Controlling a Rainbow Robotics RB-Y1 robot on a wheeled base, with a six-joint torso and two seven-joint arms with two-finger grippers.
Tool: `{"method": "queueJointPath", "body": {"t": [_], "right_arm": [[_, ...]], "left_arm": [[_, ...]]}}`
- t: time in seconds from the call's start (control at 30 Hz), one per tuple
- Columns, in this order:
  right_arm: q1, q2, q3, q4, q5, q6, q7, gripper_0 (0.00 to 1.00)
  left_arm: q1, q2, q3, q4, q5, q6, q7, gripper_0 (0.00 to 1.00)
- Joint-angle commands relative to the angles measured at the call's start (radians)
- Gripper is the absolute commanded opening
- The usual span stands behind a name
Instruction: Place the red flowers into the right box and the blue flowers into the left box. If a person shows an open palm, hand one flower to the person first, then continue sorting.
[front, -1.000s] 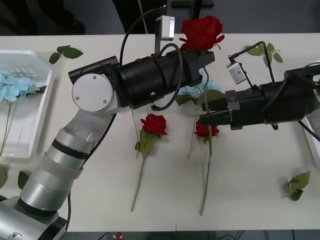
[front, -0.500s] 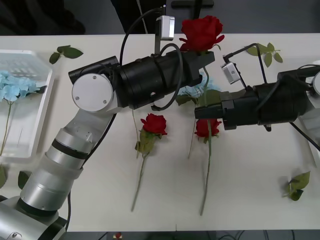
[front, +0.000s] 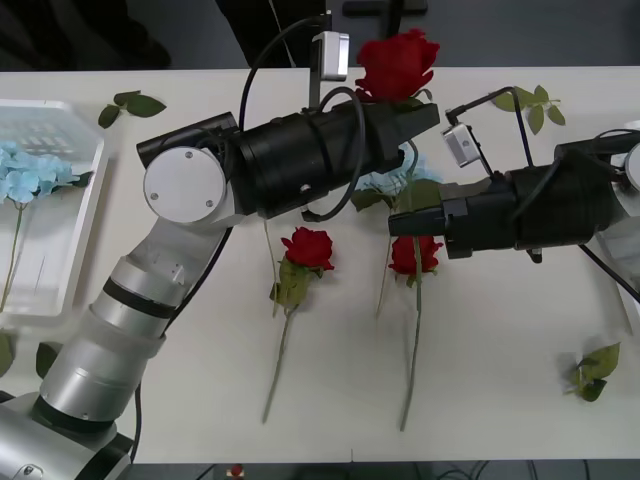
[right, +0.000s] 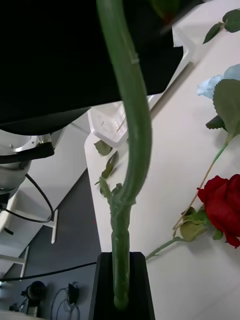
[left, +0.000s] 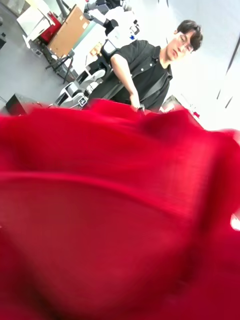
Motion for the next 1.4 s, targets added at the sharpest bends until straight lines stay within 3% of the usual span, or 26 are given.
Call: {"method": "queueJointPath", "body": {"t": [0.03,0.27,0.43,0.6,0.87,1.07,1.4], "right_arm": [[-0.035,0.001,0.005,-0.029,-0.019,-0.004,-0.027,0.00],[-0.035,-0.056,-0.017,-0.029,-0.012,-0.004,-0.044,0.00],[-0.032,-0.160,-0.051,-0.029,0.000,-0.001,-0.089,0.00],[-0.034,-0.321,-0.137,-0.029,0.073,0.056,-0.191,0.00],[-0.034,-0.566,-0.295,0.049,0.305,0.246,-0.352,0.00],[-0.034,-0.691,-0.328,0.188,0.492,0.265,-0.351,0.00],[-0.034,-0.671,-0.295,0.383,0.797,0.122,-0.305,0.00]], "left_arm": [[0.001,0.075,0.025,-0.071,0.034,0.044,0.006,0.97],[0.075,0.218,0.149,-0.134,0.082,0.284,0.027,1.00],[0.125,0.321,0.210,-0.145,0.114,0.383,0.047,1.00],[0.148,0.365,0.270,-0.154,-0.048,0.455,0.150,1.00],[0.130,0.276,0.318,-0.196,-0.535,0.573,0.458,1.00],[0.070,0.143,0.307,-0.188,-0.909,0.660,0.647,1.00],[-0.017,0.002,0.241,-0.004,-1.270,0.616,0.731,1.00]]}}
